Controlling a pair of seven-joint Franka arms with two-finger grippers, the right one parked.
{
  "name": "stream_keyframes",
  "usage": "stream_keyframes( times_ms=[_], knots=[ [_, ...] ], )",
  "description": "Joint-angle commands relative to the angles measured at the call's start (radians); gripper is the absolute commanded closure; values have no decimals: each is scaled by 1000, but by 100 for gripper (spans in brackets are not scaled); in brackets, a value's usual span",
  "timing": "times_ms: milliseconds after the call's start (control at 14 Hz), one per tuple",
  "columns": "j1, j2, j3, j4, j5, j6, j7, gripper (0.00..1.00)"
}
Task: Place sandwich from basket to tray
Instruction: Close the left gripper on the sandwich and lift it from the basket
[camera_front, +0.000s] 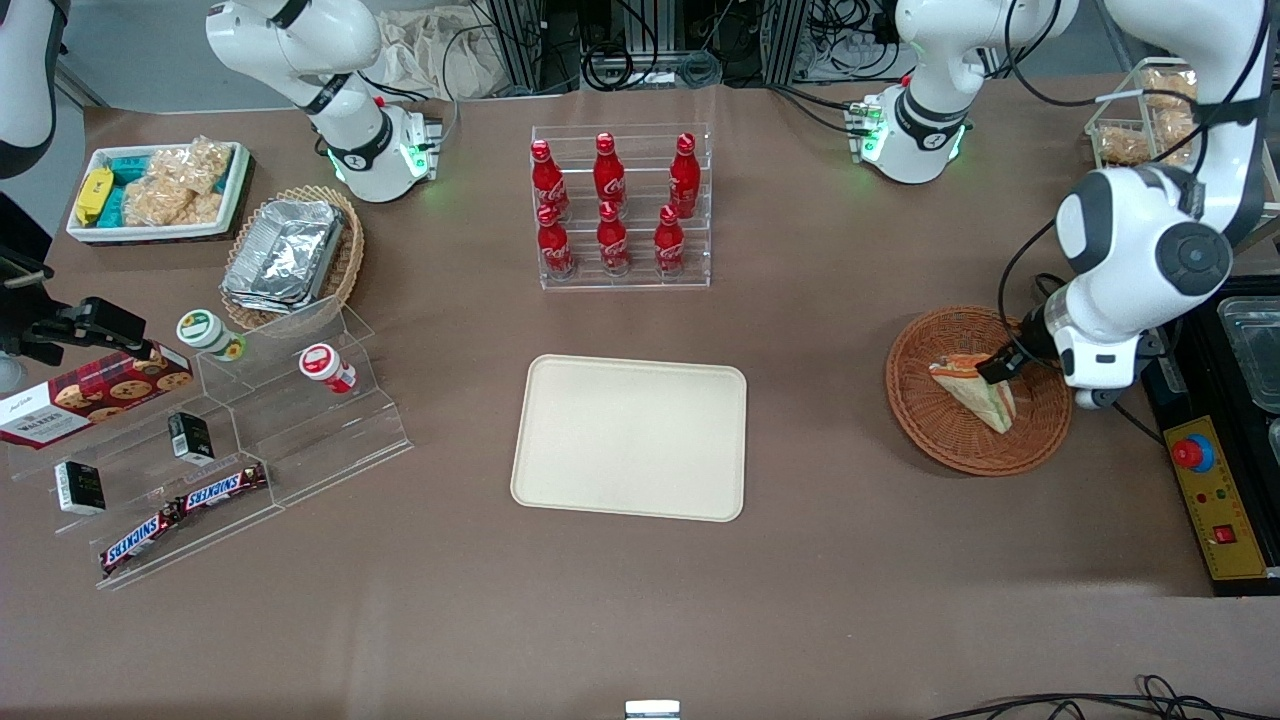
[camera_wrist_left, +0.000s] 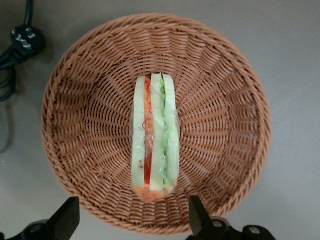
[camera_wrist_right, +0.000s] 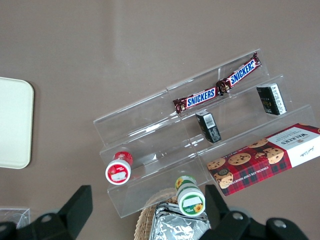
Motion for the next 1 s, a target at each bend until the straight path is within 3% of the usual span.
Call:
stream_keyframes(
  times_ms=[0, 286, 357, 500, 571, 786, 929],
  knots=[
    [16, 66, -7, -6, 0, 77, -38, 1],
    [16, 139, -7, -26, 0, 174, -44, 3],
    [16, 155, -7, -24, 0, 180, -43, 22],
    [15, 170, -8, -24, 3, 189, -40, 91],
    [13, 173, -10, -24, 6, 189, -22, 100],
    [10, 120, -11, -15, 9, 147, 41, 100],
    [13, 33, -11, 28, 0, 0, 113, 100]
  ],
)
